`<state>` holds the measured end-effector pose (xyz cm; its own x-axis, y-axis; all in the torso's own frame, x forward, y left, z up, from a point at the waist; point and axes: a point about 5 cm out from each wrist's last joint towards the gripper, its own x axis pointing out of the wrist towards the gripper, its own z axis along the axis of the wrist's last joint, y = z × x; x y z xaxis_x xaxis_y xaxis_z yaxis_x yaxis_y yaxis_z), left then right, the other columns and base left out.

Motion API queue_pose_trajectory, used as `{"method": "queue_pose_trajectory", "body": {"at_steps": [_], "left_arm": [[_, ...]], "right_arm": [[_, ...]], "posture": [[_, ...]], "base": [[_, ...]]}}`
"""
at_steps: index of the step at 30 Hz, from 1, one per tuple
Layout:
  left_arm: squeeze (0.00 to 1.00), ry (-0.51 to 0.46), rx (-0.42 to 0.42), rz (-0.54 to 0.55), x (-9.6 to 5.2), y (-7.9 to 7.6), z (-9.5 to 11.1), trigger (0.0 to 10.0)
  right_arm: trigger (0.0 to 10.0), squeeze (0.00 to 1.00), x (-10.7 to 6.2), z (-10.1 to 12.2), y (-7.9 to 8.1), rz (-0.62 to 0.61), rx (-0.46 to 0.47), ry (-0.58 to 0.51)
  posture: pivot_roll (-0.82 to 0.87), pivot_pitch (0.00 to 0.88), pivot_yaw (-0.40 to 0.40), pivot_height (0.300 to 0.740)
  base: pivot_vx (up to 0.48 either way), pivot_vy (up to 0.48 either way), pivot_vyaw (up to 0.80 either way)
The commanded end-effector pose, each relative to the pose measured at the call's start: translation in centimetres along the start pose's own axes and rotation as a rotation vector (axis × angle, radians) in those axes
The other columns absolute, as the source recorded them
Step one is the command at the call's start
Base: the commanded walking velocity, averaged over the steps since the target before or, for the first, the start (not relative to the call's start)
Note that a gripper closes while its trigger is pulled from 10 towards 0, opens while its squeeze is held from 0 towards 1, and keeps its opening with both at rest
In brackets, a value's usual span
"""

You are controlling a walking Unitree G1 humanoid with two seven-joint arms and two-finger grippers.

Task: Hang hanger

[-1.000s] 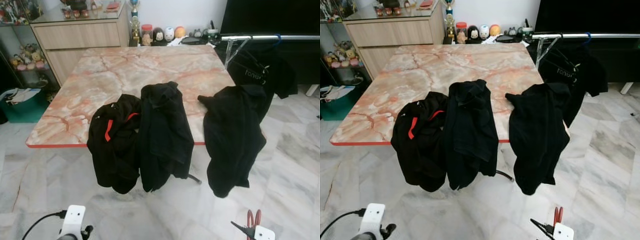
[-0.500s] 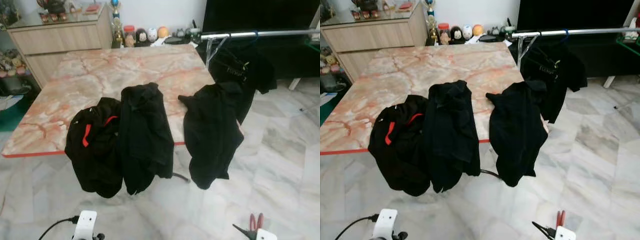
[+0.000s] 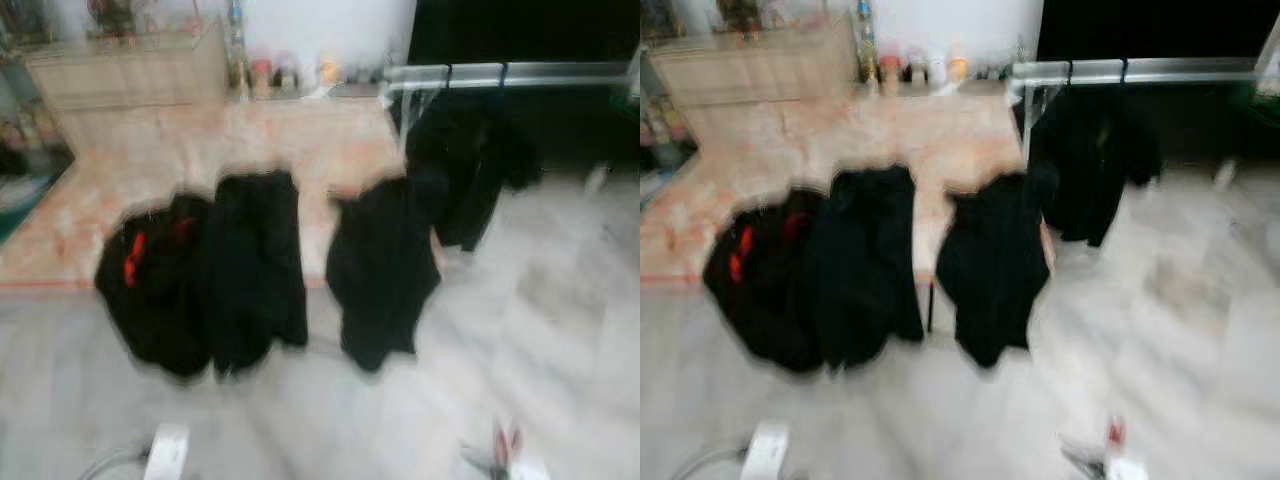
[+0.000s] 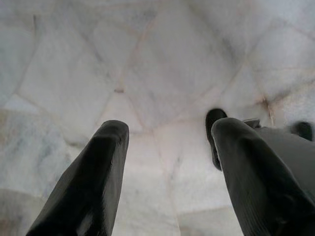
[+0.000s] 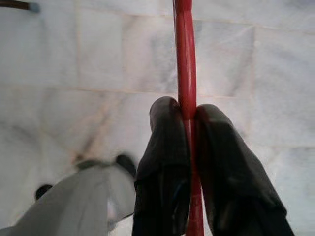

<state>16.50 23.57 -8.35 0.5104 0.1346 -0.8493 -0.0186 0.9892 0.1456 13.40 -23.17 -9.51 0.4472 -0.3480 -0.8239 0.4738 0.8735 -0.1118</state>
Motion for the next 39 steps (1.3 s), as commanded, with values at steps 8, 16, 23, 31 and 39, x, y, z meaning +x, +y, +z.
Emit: {"method": "queue_pose_trajectory", "body": {"at_steps": [8,16,23,31,39], "left_arm": [[0.0,0.016,-0.009,-0.003,-0.03,-0.35,-0.55,10.0],[0.0,0.031,-0.008,-0.006,-0.06,-0.62,-0.95,10.0],[0.0,0.016,-0.004,-0.011,0.04,-0.91,-0.41,10.0],[0.0,0.012,-0.002,-0.011,0.07,-0.98,-0.26,10.0],[0.0,0.015,-0.002,-0.013,0.08,-1.17,-0.3,10.0]], "right_arm": [[10.0,0.0,0.08,0.35,-0.36,-0.012,0.01,-0.012],[10.0,0.0,0.08,0.39,-0.41,-0.016,0.015,-0.014],[10.0,0.0,0.1,0.44,-0.38,-0.015,0.015,-0.014],[10.0,0.0,0.11,0.49,-0.38,-0.013,0.01,-0.015],[10.0,0.0,0.12,0.55,-0.4,-0.014,0.015,-0.016]], "posture": [[-0.06,0.0,0.004,0.74],[-0.07,0.0,0.002,0.74],[-0.07,0.0,0.003,0.74],[-0.07,0.0,0.003,0.74],[-0.07,0.0,0.0,0.74]], "base": [[0.0,-0.416,0.0],[0.0,-0.418,0.0],[0.0,-0.42,0.0],[0.0,-0.42,0.0],[0.0,-0.423,0.0]]}}
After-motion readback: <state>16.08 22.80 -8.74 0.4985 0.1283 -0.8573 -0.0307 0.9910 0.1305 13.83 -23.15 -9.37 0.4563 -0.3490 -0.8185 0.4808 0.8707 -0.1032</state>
